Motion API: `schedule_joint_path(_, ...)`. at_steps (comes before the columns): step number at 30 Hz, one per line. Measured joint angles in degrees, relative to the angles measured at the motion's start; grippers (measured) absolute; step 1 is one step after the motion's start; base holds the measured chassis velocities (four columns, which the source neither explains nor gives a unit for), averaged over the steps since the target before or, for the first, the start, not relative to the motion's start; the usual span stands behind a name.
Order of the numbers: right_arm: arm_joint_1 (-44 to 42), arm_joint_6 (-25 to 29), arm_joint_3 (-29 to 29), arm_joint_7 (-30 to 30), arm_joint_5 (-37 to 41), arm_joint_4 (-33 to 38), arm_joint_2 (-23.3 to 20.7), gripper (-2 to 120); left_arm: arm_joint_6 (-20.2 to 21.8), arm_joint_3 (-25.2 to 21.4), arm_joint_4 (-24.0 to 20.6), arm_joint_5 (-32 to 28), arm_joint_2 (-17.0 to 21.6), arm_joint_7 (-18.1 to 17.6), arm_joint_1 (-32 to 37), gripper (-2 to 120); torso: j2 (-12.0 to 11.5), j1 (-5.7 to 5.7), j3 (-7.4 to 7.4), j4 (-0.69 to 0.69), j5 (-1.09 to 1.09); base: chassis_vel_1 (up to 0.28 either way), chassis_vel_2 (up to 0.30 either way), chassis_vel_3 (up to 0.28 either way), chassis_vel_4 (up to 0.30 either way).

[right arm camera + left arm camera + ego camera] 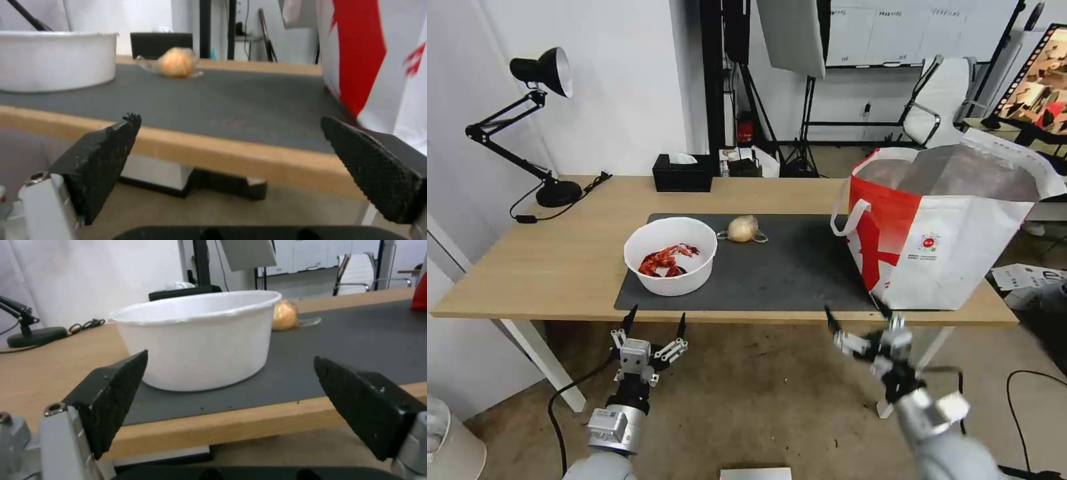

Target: Pick up the trash from the table and place it into the takeout bag.

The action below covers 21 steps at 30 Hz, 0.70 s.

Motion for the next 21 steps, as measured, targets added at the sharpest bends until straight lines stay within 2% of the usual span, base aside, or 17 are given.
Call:
schedule_joint_path(15, 0.9, -1.8, -1.2, 0.6, 0.0, 0.3, 0.0, 100, 0.7, 0.0, -0.1, 0.4, -1.0, 1.3, 1.1, 100, 0.0, 0.01, 0.0, 0.01, 0.0, 0.0, 0.0, 0.0, 0.0)
schedule_joint_path(21, 3.8, -3.7, -2.6, 0.8, 1.0, 0.3, -0.6, 100, 0.9, 0.3, 0.4, 0.5, -1.1, 1.4, 0.6, 100, 0.0, 0.0, 0.0, -0.01, 0.0, 0.0, 0.0, 0.0, 0.0)
